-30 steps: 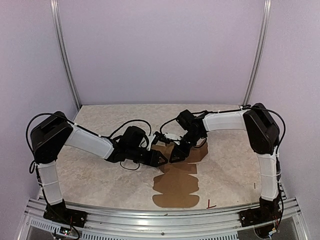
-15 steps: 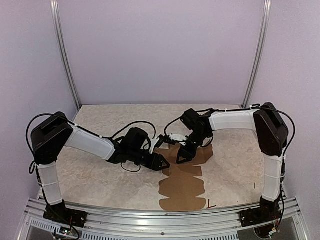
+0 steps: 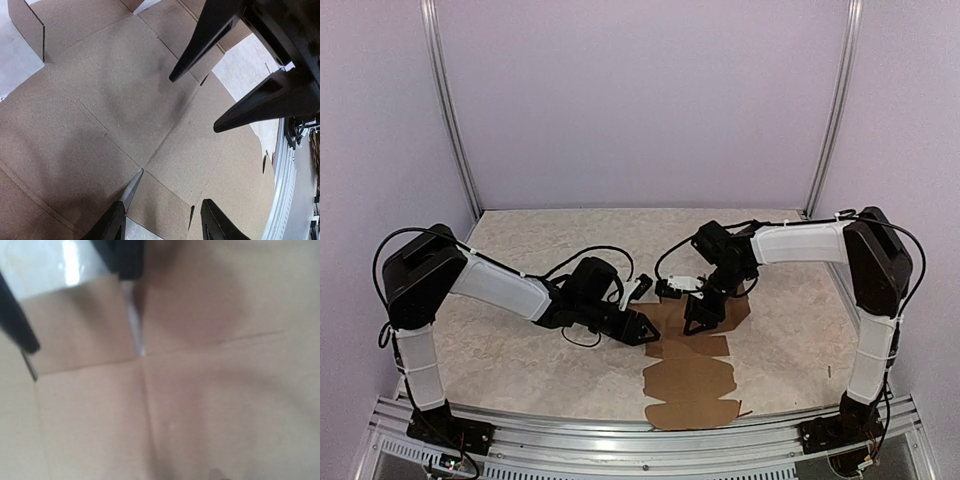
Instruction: Fold the paper box
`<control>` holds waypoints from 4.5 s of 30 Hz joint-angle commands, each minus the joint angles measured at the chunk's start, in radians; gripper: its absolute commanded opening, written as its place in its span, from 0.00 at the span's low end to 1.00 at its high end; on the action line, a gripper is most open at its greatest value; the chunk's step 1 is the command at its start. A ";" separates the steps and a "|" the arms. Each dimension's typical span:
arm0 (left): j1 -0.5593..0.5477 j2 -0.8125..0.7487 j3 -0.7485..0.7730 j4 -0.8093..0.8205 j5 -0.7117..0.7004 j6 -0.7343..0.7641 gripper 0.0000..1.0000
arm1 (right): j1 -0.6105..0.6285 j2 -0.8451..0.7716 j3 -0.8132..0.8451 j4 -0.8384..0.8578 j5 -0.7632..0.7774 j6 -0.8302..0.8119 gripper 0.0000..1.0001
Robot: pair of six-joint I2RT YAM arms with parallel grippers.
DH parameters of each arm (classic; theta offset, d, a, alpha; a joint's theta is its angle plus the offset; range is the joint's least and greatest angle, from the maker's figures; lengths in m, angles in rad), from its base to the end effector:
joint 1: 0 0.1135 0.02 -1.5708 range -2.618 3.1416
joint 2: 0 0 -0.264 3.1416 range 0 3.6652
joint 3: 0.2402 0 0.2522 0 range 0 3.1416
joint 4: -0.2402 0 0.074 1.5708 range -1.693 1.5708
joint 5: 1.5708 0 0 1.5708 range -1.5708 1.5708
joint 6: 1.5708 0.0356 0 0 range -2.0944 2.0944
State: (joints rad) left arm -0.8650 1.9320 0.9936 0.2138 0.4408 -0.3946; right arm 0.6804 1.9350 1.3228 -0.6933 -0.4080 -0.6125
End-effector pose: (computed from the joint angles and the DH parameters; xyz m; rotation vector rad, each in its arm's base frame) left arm 0.2388 -0.3036 0.1279 0.8208 2.3522 -1.1062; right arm 0.2841 0.2481 0.1656 -1.7683 2.2136 0.5984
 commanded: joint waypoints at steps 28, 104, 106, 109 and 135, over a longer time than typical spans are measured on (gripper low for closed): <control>0.037 -0.152 -0.092 -0.058 -0.074 0.044 0.51 | -0.016 0.212 0.016 0.161 0.082 0.222 0.41; 0.008 -0.200 -0.034 -0.255 -0.048 0.227 0.54 | -0.055 0.156 0.108 0.054 -0.162 0.220 0.50; 0.021 -0.234 -0.052 -0.252 -0.059 0.219 0.54 | -0.051 0.139 0.107 0.052 -0.161 0.211 0.50; 0.058 -0.238 -0.069 -0.198 -0.060 0.183 0.51 | -0.045 0.115 0.094 0.053 -0.171 0.202 0.51; 0.039 -0.352 -0.043 -0.569 -0.450 -0.402 0.60 | -0.221 -0.039 0.120 0.102 -0.010 0.304 0.55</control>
State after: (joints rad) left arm -0.8280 1.6157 0.9955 -0.3298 -0.0349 -0.6182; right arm 0.4629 1.8835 1.4479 -0.6106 -0.4438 -0.3382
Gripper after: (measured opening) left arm 0.598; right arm 0.554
